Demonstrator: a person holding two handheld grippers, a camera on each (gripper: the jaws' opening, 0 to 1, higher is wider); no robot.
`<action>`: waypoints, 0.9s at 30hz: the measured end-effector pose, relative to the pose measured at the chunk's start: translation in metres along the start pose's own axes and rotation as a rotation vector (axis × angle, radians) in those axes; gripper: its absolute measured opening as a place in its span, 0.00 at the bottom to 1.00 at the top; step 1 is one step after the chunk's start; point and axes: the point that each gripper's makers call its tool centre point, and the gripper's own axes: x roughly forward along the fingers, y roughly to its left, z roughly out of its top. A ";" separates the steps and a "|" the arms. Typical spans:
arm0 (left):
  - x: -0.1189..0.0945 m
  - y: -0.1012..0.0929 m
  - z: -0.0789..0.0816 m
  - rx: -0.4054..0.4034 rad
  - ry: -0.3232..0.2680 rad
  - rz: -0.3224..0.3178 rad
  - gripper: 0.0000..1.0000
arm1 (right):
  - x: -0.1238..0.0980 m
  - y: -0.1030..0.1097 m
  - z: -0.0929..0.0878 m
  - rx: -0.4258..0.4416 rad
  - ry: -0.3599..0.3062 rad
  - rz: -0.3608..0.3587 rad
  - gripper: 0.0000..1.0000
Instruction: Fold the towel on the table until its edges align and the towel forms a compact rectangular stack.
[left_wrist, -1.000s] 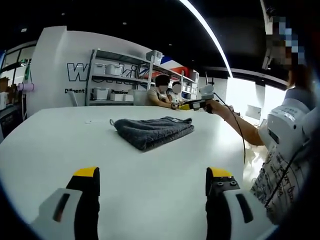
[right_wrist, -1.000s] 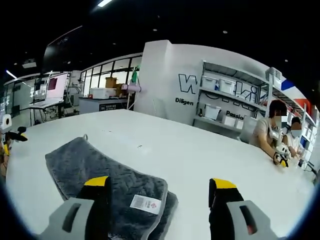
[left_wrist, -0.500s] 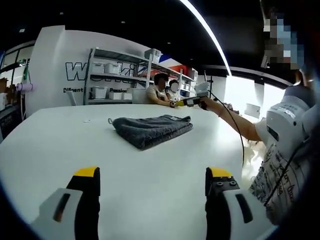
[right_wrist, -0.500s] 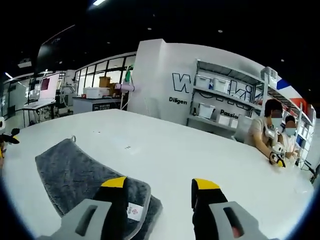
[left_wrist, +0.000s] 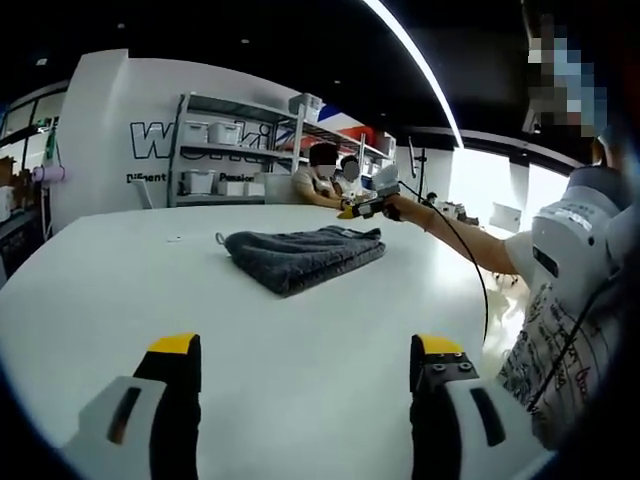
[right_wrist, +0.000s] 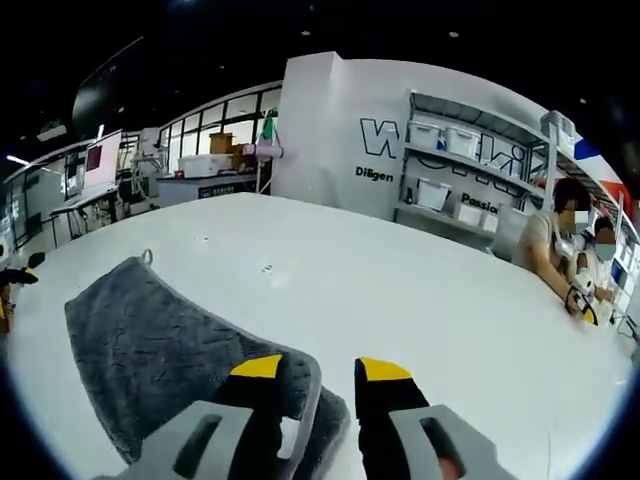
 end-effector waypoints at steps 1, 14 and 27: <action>0.000 0.000 0.000 0.000 0.000 0.001 0.91 | 0.002 0.001 -0.002 0.002 0.008 0.005 0.27; -0.004 0.004 -0.005 -0.012 0.007 0.016 0.90 | 0.019 0.002 -0.015 0.078 0.015 0.025 0.06; -0.008 0.006 -0.009 -0.016 0.011 0.026 0.89 | 0.001 0.004 0.003 0.013 -0.027 -0.014 0.03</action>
